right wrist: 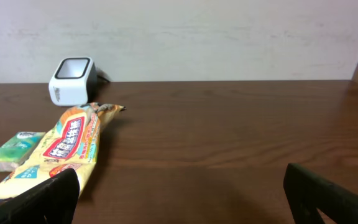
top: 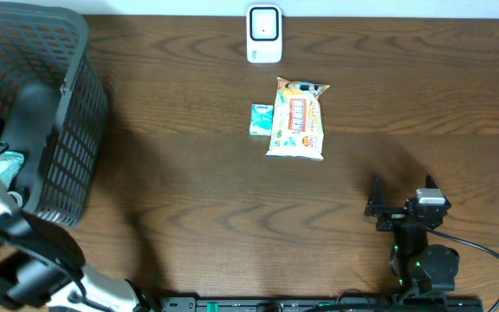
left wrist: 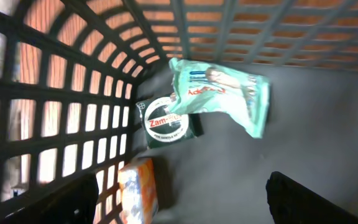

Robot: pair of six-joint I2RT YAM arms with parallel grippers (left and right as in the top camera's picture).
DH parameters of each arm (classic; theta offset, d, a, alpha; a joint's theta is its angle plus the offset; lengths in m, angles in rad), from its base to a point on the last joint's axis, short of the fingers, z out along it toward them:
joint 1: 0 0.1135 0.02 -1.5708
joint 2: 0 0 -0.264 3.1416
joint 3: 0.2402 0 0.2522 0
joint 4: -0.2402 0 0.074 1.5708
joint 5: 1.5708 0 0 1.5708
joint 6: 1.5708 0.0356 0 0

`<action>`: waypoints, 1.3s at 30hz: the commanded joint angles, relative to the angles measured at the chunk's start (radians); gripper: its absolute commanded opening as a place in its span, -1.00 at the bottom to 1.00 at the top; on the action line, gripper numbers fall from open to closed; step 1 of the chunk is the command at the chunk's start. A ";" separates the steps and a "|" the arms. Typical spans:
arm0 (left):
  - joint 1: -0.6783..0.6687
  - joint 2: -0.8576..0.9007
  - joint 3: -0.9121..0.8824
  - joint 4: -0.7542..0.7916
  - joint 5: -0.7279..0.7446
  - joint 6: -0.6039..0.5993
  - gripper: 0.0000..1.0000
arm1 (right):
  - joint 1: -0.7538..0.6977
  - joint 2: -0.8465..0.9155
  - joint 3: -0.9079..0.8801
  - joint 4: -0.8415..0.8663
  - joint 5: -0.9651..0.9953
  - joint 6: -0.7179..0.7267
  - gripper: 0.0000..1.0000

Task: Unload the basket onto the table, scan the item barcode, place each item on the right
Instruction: 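Move the left gripper to the basket and grasp the green wipes pack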

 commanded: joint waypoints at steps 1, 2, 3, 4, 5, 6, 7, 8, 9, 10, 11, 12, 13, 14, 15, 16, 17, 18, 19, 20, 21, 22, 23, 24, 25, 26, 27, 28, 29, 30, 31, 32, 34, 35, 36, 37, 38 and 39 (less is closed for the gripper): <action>0.003 0.078 -0.005 -0.005 -0.026 -0.055 0.74 | -0.010 -0.003 -0.002 -0.004 -0.002 -0.007 0.99; 0.003 0.102 -0.005 0.000 -0.026 -0.055 0.73 | -0.010 -0.003 -0.002 -0.004 -0.002 -0.007 0.98; 0.003 0.124 -0.005 0.005 -0.027 -0.058 0.74 | -0.010 -0.003 -0.002 -0.004 -0.002 -0.007 0.99; 0.003 0.146 -0.005 0.014 -0.027 -0.058 0.74 | -0.010 -0.003 -0.002 -0.004 -0.002 -0.007 0.98; 0.003 0.170 -0.005 0.024 -0.027 -0.058 0.74 | -0.010 -0.003 -0.002 -0.004 -0.002 -0.007 0.99; 0.003 0.190 -0.005 0.032 -0.027 -0.058 0.75 | -0.010 -0.003 -0.002 -0.004 -0.002 -0.007 0.98; 0.003 0.209 -0.005 0.041 -0.027 -0.057 0.75 | -0.010 -0.003 -0.002 -0.004 -0.002 -0.007 0.99; 0.003 0.227 -0.005 0.052 -0.027 -0.057 0.75 | -0.010 -0.003 -0.002 -0.004 -0.002 -0.007 0.99; 0.003 0.247 -0.005 0.065 -0.027 -0.057 0.75 | -0.010 -0.003 -0.002 -0.004 -0.002 -0.007 0.99; 0.003 0.261 -0.005 0.074 -0.027 -0.058 0.74 | -0.010 -0.003 -0.002 -0.004 -0.002 -0.007 0.98; 0.003 0.278 -0.005 0.088 -0.027 -0.058 0.74 | -0.010 -0.003 -0.002 -0.004 -0.002 -0.007 0.99; 0.003 0.291 -0.005 0.101 -0.027 -0.058 0.74 | -0.010 -0.003 -0.002 -0.004 -0.002 -0.007 0.98; 0.003 0.304 -0.005 0.114 -0.027 -0.058 0.75 | -0.010 -0.003 -0.002 -0.004 -0.002 -0.007 0.99; 0.003 0.316 -0.005 0.129 -0.027 -0.058 0.74 | -0.010 -0.003 -0.002 -0.004 -0.002 -0.007 0.98; 0.003 0.330 -0.005 0.148 -0.027 -0.058 0.75 | -0.010 -0.003 -0.002 -0.004 -0.002 -0.007 0.99; 0.003 0.338 -0.005 0.162 -0.027 -0.058 0.75 | -0.010 -0.003 -0.002 -0.004 -0.002 -0.007 0.98; 0.003 0.343 -0.005 0.176 -0.026 -0.058 0.75 | -0.010 -0.003 -0.002 -0.004 -0.002 -0.007 0.99; 0.003 0.346 -0.005 0.189 -0.027 -0.058 0.74 | -0.010 -0.003 -0.002 -0.004 -0.002 -0.007 0.98; 0.003 0.347 -0.005 0.201 -0.027 -0.058 0.75 | -0.010 -0.003 -0.002 -0.004 -0.002 -0.007 0.99; 0.003 0.347 -0.005 0.216 -0.027 -0.058 0.74 | -0.010 -0.003 -0.002 -0.004 -0.002 -0.007 0.99; 0.003 0.347 -0.005 0.233 -0.027 -0.058 0.75 | -0.010 -0.003 -0.002 -0.004 -0.002 -0.007 0.99; 0.003 0.347 -0.005 0.249 -0.027 -0.057 0.74 | -0.010 -0.003 -0.002 -0.004 -0.002 -0.007 0.99; 0.003 0.347 -0.005 0.259 -0.027 -0.057 0.75 | -0.010 -0.003 -0.002 -0.004 -0.002 -0.007 0.99; 0.003 0.347 -0.005 0.266 -0.027 -0.057 0.75 | -0.010 -0.003 -0.002 -0.004 -0.002 -0.007 0.98; 0.003 0.347 -0.005 0.271 -0.027 -0.057 0.74 | -0.010 -0.003 -0.002 -0.004 -0.002 -0.007 0.99; 0.003 0.347 -0.005 0.277 -0.027 -0.057 0.75 | -0.010 -0.003 -0.002 -0.004 -0.002 -0.007 0.98; 0.003 0.347 -0.006 0.282 -0.031 -0.057 0.74 | -0.010 -0.003 -0.002 -0.004 -0.002 -0.007 0.99; 0.003 0.347 -0.012 0.290 -0.039 -0.057 0.74 | -0.010 -0.003 -0.002 -0.004 -0.002 -0.007 0.98; 0.003 0.347 -0.021 0.301 -0.048 -0.057 0.74 | -0.010 -0.003 -0.002 -0.004 -0.002 -0.007 0.99; 0.003 0.347 -0.033 0.316 -0.057 -0.057 0.74 | -0.010 -0.003 -0.002 -0.004 -0.002 -0.007 0.98; 0.003 0.347 -0.046 0.329 -0.060 -0.057 0.74 | -0.010 -0.003 -0.002 -0.004 -0.002 -0.007 0.99; 0.003 0.347 -0.059 0.342 -0.060 -0.057 0.74 | -0.010 -0.003 -0.002 -0.004 -0.002 -0.007 0.99; 0.003 0.347 -0.079 0.355 -0.060 -0.057 0.72 | -0.010 -0.003 -0.002 -0.004 -0.002 -0.007 0.98; 0.003 0.347 -0.086 0.359 -0.060 -0.057 0.72 | -0.010 -0.003 -0.002 -0.004 -0.002 -0.007 0.99; 0.003 0.347 -0.092 0.362 -0.060 -0.057 0.65 | -0.010 -0.003 -0.002 -0.004 -0.002 -0.007 0.98; 0.003 0.347 -0.096 0.367 -0.060 -0.057 0.59 | -0.010 -0.003 -0.002 -0.004 -0.002 -0.007 0.99; 0.003 0.347 -0.097 0.367 -0.060 -0.056 0.53 | -0.010 -0.003 -0.002 -0.004 -0.002 -0.007 0.98; 0.004 0.347 -0.097 0.367 -0.060 -0.055 0.42 | -0.010 -0.003 -0.002 -0.004 -0.002 -0.007 0.99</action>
